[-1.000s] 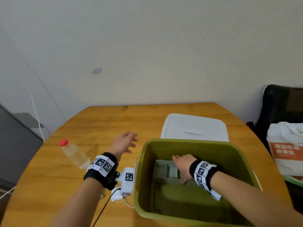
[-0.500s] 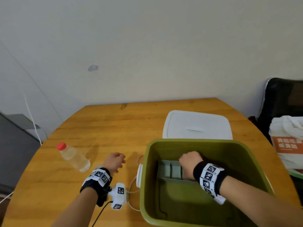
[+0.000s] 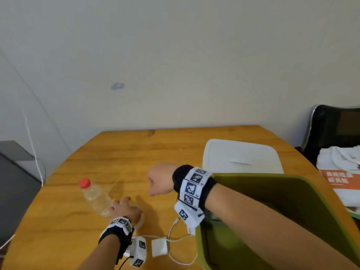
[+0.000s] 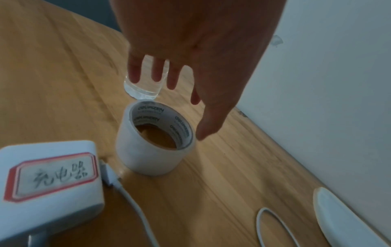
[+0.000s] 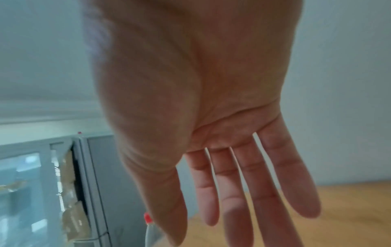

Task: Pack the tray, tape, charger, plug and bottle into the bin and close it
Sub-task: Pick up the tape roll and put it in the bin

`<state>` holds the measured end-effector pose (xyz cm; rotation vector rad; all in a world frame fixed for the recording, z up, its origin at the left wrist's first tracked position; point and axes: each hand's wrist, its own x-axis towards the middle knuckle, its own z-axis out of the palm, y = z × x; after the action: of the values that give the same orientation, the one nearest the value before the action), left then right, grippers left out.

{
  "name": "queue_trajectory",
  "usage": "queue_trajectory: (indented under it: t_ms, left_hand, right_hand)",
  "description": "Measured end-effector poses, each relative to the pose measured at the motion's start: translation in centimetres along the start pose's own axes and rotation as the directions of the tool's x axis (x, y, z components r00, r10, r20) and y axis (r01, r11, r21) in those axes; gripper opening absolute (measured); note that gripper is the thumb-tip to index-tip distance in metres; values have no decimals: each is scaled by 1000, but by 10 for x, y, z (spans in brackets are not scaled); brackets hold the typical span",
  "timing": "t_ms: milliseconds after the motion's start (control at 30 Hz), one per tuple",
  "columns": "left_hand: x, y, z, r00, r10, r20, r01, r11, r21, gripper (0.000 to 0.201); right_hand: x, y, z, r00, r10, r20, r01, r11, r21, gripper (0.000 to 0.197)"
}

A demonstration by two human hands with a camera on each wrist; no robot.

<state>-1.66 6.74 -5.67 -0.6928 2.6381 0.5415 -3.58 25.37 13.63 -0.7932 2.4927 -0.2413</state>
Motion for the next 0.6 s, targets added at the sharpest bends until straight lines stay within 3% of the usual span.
queue_trajectory:
  t_ms: [133, 267, 333, 400, 533, 600]
  left_hand:
    - [16, -11, 7, 982, 85, 169, -102, 990, 93, 95]
    - [19, -15, 0, 972, 167, 168, -188, 974, 123, 88]
    - [19, -10, -12, 973, 163, 161, -167, 986, 12, 92]
    - [19, -2, -32, 971, 163, 175, -131, 974, -185, 93]
    - [10, 22, -82, 949, 233, 211, -84, 834, -545, 64]
    - [-3, 34, -106, 912, 310, 269, -66, 758, -649, 62]
  right_hand:
    - [38, -14, 20, 994, 67, 87, -73, 996, 58, 47]
    - [52, -9, 36, 985, 152, 85, -161, 982, 100, 37]
    - [56, -4, 41, 980, 183, 78, -192, 974, 123, 36]
    - [57, 1, 43, 980, 193, 48, -199, 969, 148, 50]
    - [62, 8, 54, 977, 200, -67, -175, 945, 277, 98]
    - [64, 8, 59, 974, 172, -145, -123, 948, 295, 118]
